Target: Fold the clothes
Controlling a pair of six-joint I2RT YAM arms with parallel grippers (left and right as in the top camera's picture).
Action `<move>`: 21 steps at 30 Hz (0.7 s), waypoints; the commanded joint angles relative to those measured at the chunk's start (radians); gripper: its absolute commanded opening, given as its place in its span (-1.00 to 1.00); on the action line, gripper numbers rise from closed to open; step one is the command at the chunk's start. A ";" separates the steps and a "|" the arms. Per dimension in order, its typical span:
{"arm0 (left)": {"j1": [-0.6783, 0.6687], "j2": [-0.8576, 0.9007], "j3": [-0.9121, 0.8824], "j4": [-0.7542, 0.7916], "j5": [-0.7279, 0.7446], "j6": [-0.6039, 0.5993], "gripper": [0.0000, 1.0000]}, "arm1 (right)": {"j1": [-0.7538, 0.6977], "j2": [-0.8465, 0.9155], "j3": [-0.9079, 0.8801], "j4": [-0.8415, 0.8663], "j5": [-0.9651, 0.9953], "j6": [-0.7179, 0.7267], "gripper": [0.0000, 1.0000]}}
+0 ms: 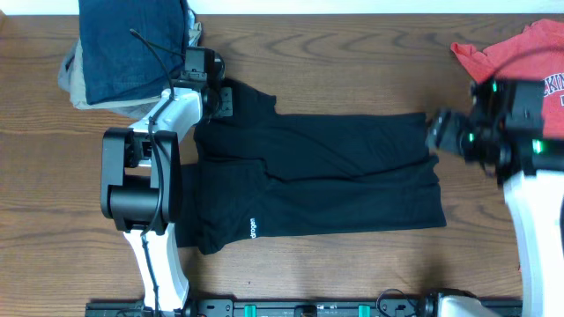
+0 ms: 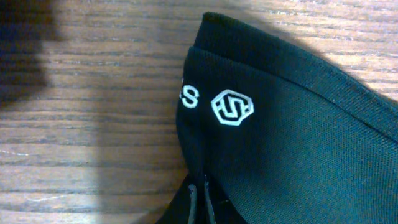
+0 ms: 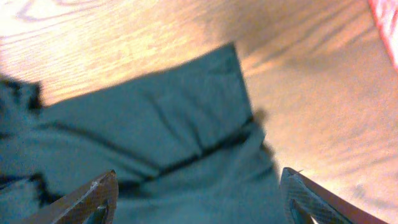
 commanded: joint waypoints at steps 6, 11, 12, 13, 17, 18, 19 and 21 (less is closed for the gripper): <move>0.003 0.008 -0.007 -0.026 -0.022 -0.024 -0.88 | 0.016 0.396 0.219 0.019 0.087 -0.050 0.61; 0.003 0.008 -0.007 -0.035 -0.022 -0.024 -0.88 | 0.019 0.588 0.276 0.060 0.067 -0.120 0.61; 0.003 0.008 -0.007 -0.037 -0.022 -0.024 -0.89 | 0.022 0.618 0.278 0.079 0.068 -0.133 0.62; 0.003 0.008 -0.007 -0.040 -0.022 -0.024 -0.88 | 0.026 0.645 0.278 0.101 0.071 -0.133 0.63; 0.003 0.008 -0.007 -0.039 -0.023 -0.023 -0.88 | 0.030 0.714 0.278 0.156 0.071 -0.130 0.64; 0.003 0.008 -0.007 -0.040 -0.022 -0.024 -0.88 | 0.030 0.727 0.278 0.162 0.071 -0.126 0.64; 0.003 0.008 -0.007 -0.041 -0.022 -0.024 -0.88 | 0.030 0.743 0.278 0.169 0.071 -0.119 0.64; 0.003 0.008 -0.007 -0.045 -0.022 -0.023 -0.88 | 0.030 0.767 0.278 0.176 0.072 -0.120 0.64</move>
